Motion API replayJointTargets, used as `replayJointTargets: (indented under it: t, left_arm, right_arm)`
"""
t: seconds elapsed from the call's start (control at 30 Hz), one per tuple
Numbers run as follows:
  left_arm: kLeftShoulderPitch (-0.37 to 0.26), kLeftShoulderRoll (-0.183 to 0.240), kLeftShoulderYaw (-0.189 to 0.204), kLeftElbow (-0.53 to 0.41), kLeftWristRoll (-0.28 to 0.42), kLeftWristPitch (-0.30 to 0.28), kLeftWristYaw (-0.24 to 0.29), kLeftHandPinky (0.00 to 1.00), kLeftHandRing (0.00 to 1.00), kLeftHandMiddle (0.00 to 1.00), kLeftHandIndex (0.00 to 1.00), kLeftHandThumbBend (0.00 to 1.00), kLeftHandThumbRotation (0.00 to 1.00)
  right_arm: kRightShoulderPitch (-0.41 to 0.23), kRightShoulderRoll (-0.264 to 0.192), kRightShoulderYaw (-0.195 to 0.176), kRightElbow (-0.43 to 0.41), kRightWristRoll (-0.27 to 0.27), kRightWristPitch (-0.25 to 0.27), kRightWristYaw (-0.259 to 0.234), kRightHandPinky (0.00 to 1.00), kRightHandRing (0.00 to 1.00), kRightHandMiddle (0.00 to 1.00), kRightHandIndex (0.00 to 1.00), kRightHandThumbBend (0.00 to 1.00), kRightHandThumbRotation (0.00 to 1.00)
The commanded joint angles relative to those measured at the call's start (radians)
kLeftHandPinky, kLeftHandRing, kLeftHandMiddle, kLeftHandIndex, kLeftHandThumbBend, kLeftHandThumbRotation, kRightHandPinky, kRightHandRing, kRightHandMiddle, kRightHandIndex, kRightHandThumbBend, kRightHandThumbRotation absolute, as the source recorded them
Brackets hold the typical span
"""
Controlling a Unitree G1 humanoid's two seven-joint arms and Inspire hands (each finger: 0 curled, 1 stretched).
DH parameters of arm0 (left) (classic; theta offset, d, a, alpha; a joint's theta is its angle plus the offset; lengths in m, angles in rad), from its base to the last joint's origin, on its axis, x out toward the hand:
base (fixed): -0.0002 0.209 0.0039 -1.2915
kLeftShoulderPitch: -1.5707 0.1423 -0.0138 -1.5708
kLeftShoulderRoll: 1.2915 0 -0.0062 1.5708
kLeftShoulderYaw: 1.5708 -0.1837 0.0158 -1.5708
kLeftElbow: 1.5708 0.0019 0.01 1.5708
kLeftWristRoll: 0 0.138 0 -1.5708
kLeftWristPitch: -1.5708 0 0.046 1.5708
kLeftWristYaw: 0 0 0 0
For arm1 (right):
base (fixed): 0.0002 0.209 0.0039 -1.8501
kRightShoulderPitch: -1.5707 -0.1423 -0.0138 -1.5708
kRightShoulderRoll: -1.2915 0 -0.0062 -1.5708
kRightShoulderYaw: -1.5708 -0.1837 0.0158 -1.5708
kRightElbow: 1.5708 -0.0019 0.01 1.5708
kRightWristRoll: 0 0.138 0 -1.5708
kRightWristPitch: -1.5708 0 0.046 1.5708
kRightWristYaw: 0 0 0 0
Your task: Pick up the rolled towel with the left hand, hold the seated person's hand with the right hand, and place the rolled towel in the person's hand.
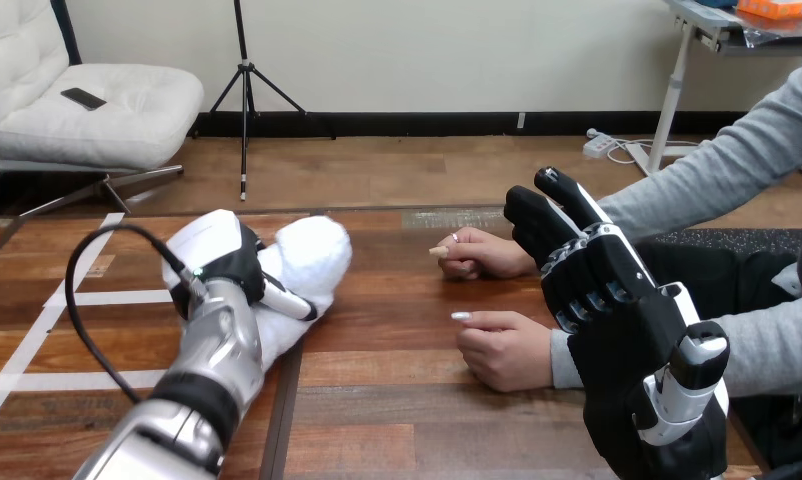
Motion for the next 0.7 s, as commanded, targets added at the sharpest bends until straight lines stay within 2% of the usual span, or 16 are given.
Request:
replayJointTargets:
  t: [0.0,0.27,0.67]
  left_arm:
    - [0.010,0.050,0.026,-0.145,-0.003,-0.057,0.050,0.32,0.40,0.47,0.45,0.72,0.00]
    - [0.082,0.071,0.047,-0.262,0.003,-0.086,0.059,0.29,0.36,0.43,0.43,0.72,0.00]
    - [0.184,0.126,0.053,-0.444,0.027,-0.126,0.023,0.27,0.34,0.41,0.43,0.69,0.00]
  right_arm:
    - [-0.041,0.004,-0.017,0.009,0.004,-0.017,0.006,0.98,0.93,0.89,0.91,0.97,1.00]
    - [-0.049,0.002,-0.017,0.021,0.002,-0.011,0.009,0.98,0.92,0.88,0.91,0.93,1.00]
    - [-0.072,-0.011,-0.024,0.065,-0.006,-0.006,0.016,1.00,0.93,0.90,0.93,0.92,1.00]
